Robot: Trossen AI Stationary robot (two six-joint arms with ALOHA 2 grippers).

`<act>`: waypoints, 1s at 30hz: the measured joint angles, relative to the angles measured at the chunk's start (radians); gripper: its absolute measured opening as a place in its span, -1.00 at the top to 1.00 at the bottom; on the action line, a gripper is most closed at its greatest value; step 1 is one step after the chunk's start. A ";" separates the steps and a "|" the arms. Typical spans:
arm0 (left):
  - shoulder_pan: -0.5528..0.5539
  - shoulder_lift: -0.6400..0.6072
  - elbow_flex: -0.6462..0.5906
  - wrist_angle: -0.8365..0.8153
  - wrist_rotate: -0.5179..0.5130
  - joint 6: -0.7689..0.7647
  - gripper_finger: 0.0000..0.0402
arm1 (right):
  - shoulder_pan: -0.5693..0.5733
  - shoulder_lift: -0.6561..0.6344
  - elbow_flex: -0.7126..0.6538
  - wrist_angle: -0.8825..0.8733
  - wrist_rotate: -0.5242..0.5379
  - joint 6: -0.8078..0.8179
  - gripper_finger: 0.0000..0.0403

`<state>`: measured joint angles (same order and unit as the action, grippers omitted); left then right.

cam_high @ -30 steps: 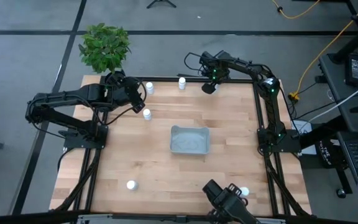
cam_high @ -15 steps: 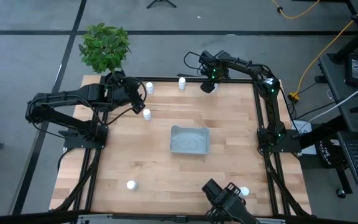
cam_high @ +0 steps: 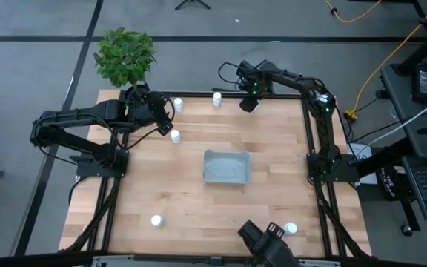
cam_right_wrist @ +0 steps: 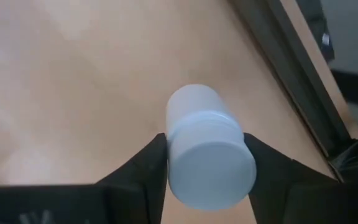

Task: Pick and place pill bottles into a basket
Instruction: Put the white pill bottle into the gray bin

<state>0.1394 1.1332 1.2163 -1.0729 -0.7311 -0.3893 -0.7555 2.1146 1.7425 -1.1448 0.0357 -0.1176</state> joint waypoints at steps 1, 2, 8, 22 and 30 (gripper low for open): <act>0.000 0.000 0.000 0.000 -0.001 0.000 -0.58 | 0.013 -0.019 0.003 -0.003 -0.003 -0.005 0.20; 0.000 0.000 0.000 0.000 -0.004 0.000 -0.58 | 0.027 -0.039 0.008 -0.011 -0.005 -0.013 0.20; 0.000 0.000 0.000 0.000 -0.029 0.015 -0.58 | 0.151 -0.220 0.075 -0.119 -0.029 -0.029 0.20; -0.001 0.000 -0.001 0.137 0.046 0.092 -0.58 | 0.830 -0.611 0.213 -0.198 -0.140 0.250 0.20; -0.001 0.000 -0.001 0.324 0.200 0.236 -0.58 | 1.015 -0.450 0.210 -0.233 0.118 0.371 0.20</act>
<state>0.1383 1.1332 1.2156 -0.7492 -0.5311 -0.1529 0.2600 1.6649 1.9522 -1.3781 0.1534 0.2535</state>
